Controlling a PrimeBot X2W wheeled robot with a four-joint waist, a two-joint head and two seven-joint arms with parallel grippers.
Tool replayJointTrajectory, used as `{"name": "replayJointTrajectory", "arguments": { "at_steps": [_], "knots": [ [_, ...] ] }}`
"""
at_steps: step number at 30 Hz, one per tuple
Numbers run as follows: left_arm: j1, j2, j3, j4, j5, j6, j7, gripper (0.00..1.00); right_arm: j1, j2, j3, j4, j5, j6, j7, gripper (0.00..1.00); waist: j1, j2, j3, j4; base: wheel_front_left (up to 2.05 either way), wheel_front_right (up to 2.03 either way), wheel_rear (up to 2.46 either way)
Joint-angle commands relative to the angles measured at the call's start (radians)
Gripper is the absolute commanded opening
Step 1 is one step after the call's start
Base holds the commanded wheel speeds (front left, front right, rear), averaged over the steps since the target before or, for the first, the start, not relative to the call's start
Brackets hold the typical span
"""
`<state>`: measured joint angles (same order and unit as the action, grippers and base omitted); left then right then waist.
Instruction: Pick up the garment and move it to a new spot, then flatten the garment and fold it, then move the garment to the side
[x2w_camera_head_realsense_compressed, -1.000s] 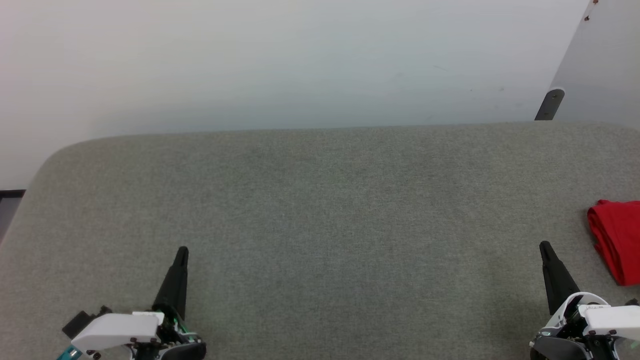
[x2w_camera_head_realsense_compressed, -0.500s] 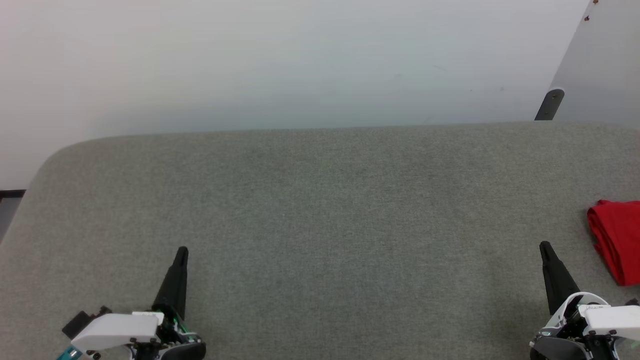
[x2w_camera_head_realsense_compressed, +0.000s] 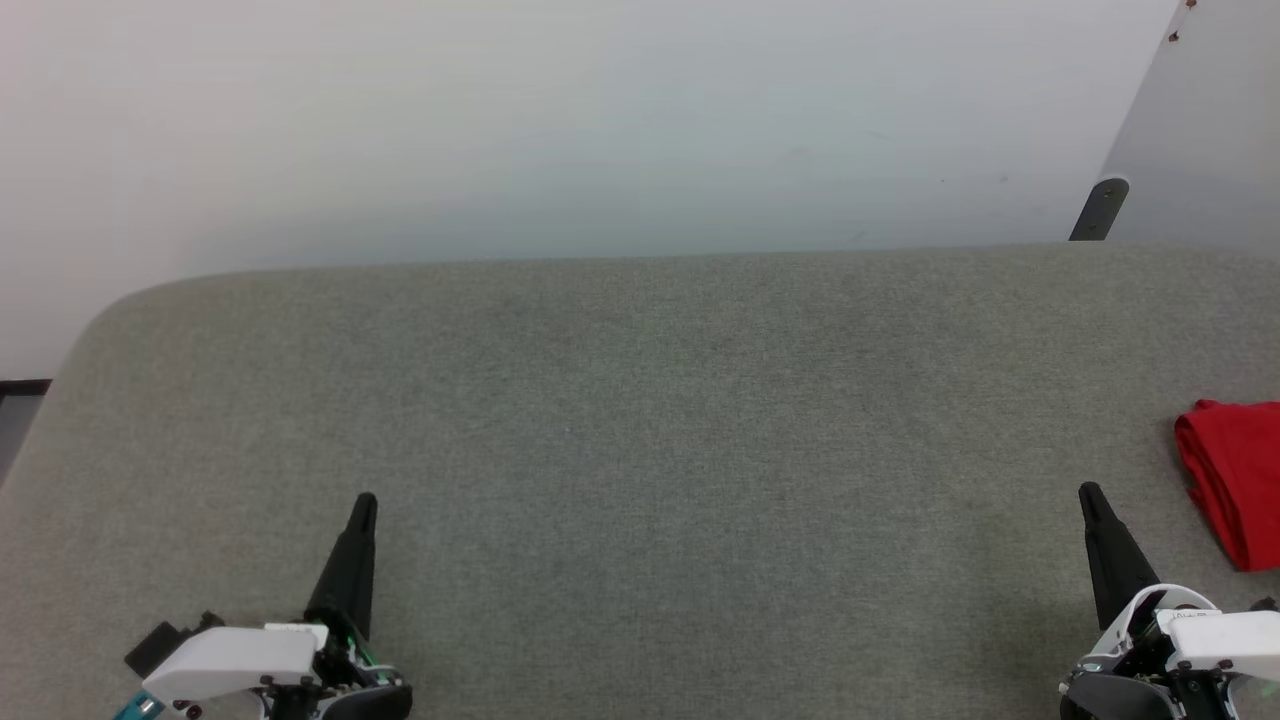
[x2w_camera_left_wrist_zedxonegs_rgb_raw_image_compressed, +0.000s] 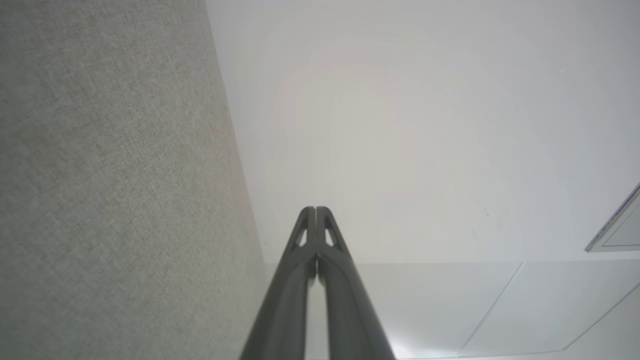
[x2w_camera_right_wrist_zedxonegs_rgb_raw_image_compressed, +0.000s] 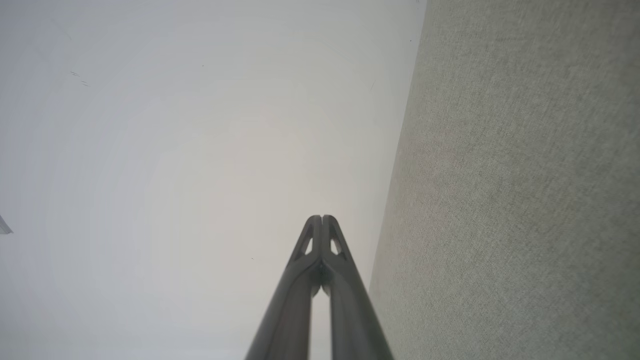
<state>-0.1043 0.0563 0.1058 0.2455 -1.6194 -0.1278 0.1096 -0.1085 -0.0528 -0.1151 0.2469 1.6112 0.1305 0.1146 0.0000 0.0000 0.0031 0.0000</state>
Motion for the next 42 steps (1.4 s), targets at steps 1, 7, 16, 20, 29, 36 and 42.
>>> {"name": "replayJointTrajectory", "arguments": {
  "at_steps": [1, 7, 16, 20, 29, 36, 42],
  "knots": [
    [-0.01, -0.002, 0.003, 0.001, 0.002, -0.005, 0.001, 0.0, -0.004, 0.004, 0.002, 0.0, 0.003, 0.0, 0.0, 0.0, 0.0, 0.0, 0.0, 0.0, 0.0, 0.0, 0.0],
    [-0.01, -0.002, 0.004, 0.001, 0.002, -0.005, 0.002, 0.0, -0.004, 0.004, 0.002, 0.0, 0.002, 0.0, 0.0, 0.0, 0.0, 0.0, 0.0, 0.0, 0.0, 0.0, 0.0],
    [-0.01, -0.003, 0.005, 0.001, 0.003, -0.005, 0.003, 0.0, -0.004, 0.004, 0.001, 0.0, 0.002, 0.0, 0.001, 0.0, 0.0, 0.0, 0.0, 0.0, 0.0, 0.0, 0.0],
    [-0.01, -0.003, 0.005, 0.001, 0.003, -0.005, 0.003, 0.0, -0.004, 0.004, 0.001, 0.0, 0.002, 0.0, 0.001, 0.0, 0.0, 0.0, 0.0, 0.0, 0.0, 0.0, 0.0],
    [-0.011, -0.004, 0.006, 0.001, 0.004, -0.005, 0.004, 0.0, -0.004, 0.004, 0.001, 0.0, 0.002, 0.0, 0.001, 0.0, 0.0, 0.0, 0.0, 0.0, 0.0, 0.0, 0.0],
    [-0.011, -0.004, 0.007, 0.001, 0.005, -0.005, 0.005, 0.0, -0.004, 0.004, 0.001, 0.0, 0.002, 0.0, 0.001, 0.0, 0.0, 0.0, 0.0, 0.0, 0.0, 0.0, 0.0],
    [-0.011, -0.004, 0.007, 0.001, 0.006, -0.005, 0.005, 0.0, -0.004, 0.004, 0.001, 0.0, 0.002, 0.0, 0.001, 0.0, 0.0, 0.0, 0.0, 0.0, 0.0, 0.0, 0.0]
  ]
}}
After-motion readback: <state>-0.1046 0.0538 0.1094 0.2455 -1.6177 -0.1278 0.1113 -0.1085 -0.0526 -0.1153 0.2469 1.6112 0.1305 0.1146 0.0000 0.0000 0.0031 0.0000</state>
